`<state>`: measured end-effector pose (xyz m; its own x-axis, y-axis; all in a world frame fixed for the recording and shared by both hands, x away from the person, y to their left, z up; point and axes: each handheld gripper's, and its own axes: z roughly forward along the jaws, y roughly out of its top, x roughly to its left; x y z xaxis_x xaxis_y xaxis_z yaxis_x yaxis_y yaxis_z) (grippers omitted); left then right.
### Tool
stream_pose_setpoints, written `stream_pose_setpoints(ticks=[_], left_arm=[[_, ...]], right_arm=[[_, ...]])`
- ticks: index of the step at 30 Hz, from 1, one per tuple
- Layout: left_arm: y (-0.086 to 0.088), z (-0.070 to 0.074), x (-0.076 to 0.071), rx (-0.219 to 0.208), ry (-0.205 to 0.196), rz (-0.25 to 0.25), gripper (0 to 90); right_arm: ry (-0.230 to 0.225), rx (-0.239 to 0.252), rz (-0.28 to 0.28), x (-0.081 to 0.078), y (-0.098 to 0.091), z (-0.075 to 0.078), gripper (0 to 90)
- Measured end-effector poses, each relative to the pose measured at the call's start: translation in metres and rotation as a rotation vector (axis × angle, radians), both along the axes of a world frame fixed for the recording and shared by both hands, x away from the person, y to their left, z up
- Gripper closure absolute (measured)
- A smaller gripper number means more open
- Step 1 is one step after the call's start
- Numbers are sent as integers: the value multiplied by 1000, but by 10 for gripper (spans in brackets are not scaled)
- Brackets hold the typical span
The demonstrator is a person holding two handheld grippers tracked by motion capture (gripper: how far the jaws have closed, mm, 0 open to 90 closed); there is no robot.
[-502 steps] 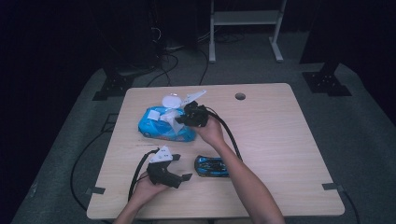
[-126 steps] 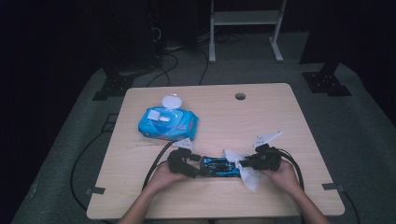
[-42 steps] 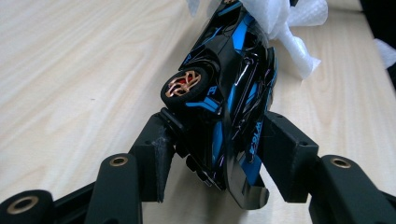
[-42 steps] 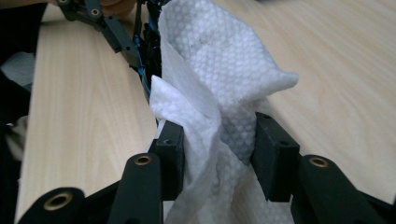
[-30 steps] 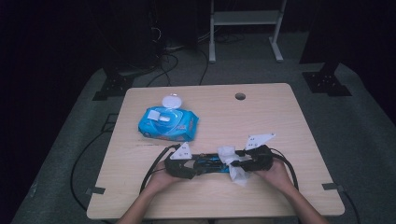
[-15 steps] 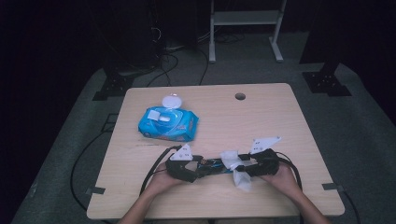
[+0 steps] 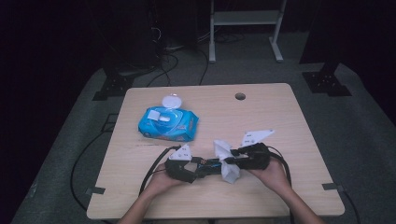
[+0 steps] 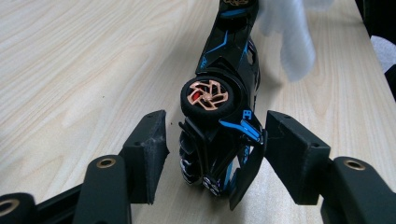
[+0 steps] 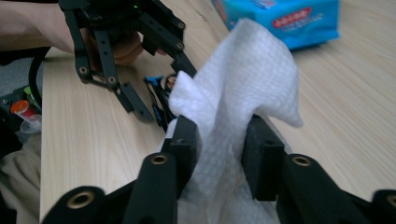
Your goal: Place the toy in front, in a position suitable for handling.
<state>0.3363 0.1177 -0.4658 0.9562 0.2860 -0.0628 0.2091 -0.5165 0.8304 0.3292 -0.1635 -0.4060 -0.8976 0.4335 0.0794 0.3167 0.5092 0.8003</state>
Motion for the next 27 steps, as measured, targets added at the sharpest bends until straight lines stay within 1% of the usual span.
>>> stream_pose_setpoints(ticks=[1, 2, 3, 4, 5, 6, 7, 8, 9, 11, 12, 13, 14, 15, 17, 19, 20, 22, 24, 27], left_arm=[[0, 0, 0, 0, 0, 0, 406], [1, 0, 0, 0, -2, -1, 414], [1, 0, 0, 0, -2, -1, 421], [1, 0, 0, -7, 2, -2, 422], [1, 0, 0, -3, 1, -4, 425], [1, 0, 0, -5, 2, -6, 432], [1, 0, 0, -5, 2, -6, 442], [1, 0, 0, -4, -2, -9, 442], [1, 0, -1, -8, -3, -12, 470], [1, 1, -1, -13, 0, -16, 509], [1, 1, -1, -14, -1, -14, 517], [1, 1, -1, -14, -1, -14, 527], [1, 1, -1, -11, -5, -14, 538], [1, 1, -1, -11, -5, -14, 545], [2, 1, -1, -12, 0, -16, 548], [2, 1, -1, -13, 0, -19, 553], [2, 1, -1, -19, 0, -22, 555], [2, 1, -1, -23, 1, -22, 557], [2, 1, -1, -25, 2, -23, 557], [2, 1, -1, -22, -1, -25, 557]], right_arm=[[0, 0, 0, 0, 0, 0, 696], [3, -6, 25, 3, 15, -2, 702], [3, -6, 25, 3, 15, -2, 702], [27, -13, 47, 7, 28, -5, 656], [35, -22, 58, 9, 34, -6, 620], [34, -33, 53, 10, 39, -8, 572], [34, -33, 53, 10, 39, -8, 572], [33, -38, 43, 11, 43, -9, 545], [34, -38, 42, 11, 47, -10, 545], [18, -26, 38, 11, 50, -10, 574], [14, -22, 40, 11, 52, -10, 625], [14, -22, 40, 11, 52, -10, 625], [-15, -18, 45, 9, 56, -10, 742], [-15, -18, 45, 9, 56, -10, 742], [-14, -12, 62, 8, 61, -14, 816], [-16, -17, 65, 8, 62, -15, 818], [-10, -16, 62, 8, 58, -14, 819], [-20, -36, 45, 8, 51, -14, 820], [-8, -26, 29, 8, 42, -14, 823], [-3, -23, 20, 6, 40, -14, 826]])
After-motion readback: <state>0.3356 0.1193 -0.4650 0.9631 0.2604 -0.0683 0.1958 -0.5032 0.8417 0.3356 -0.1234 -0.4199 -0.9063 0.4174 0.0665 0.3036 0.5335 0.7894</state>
